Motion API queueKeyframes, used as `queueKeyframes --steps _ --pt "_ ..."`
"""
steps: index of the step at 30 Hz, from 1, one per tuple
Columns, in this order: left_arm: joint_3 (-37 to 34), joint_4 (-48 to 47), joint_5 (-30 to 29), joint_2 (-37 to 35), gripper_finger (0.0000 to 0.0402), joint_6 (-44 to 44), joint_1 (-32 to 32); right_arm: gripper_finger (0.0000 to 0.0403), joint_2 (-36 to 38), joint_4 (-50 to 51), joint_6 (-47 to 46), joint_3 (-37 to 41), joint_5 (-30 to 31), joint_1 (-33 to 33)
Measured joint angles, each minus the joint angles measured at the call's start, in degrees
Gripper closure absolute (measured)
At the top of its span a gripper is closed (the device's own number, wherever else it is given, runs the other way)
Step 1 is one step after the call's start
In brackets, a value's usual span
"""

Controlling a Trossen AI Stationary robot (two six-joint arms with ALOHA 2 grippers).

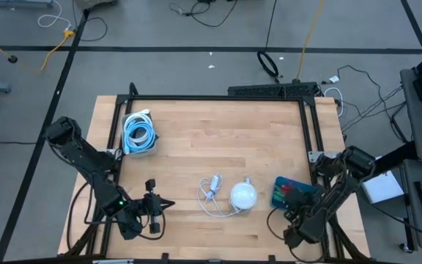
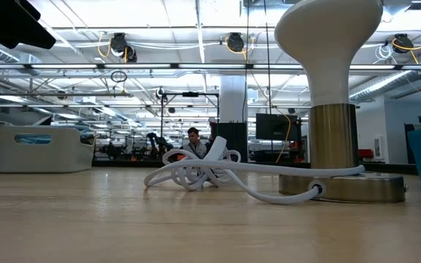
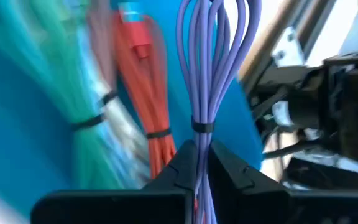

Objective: Pick & Place USB Port
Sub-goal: Put the purple USB cable into the blue bin

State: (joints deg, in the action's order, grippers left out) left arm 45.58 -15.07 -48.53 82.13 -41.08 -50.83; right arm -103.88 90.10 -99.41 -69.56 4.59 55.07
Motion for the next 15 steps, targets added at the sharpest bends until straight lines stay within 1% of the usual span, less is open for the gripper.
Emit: queueKeyframes --steps 3,8,12,15 --pt "0.0 -0.1 0.0 0.0 0.0401 -0.2 0.0 0.0391 0.0 -0.2 0.0 2.5 0.8 0.1" --pt "0.0 -1.1 0.0 0.0 0.0401 -1.9 0.0 0.0391 0.0 -6.9 7.4 3.3 1.2 0.7" --pt "0.0 -2.0 0.0 0.0 0.0401 -3.7 0.0 0.0390 0.0 -12.7 9.8 3.3 -2.8 0.7" --pt "0.0 -1.9 0.0 0.0 0.0401 -3.9 0.0 0.0367 0.0 -15.6 10.4 3.3 -5.2 0.7"
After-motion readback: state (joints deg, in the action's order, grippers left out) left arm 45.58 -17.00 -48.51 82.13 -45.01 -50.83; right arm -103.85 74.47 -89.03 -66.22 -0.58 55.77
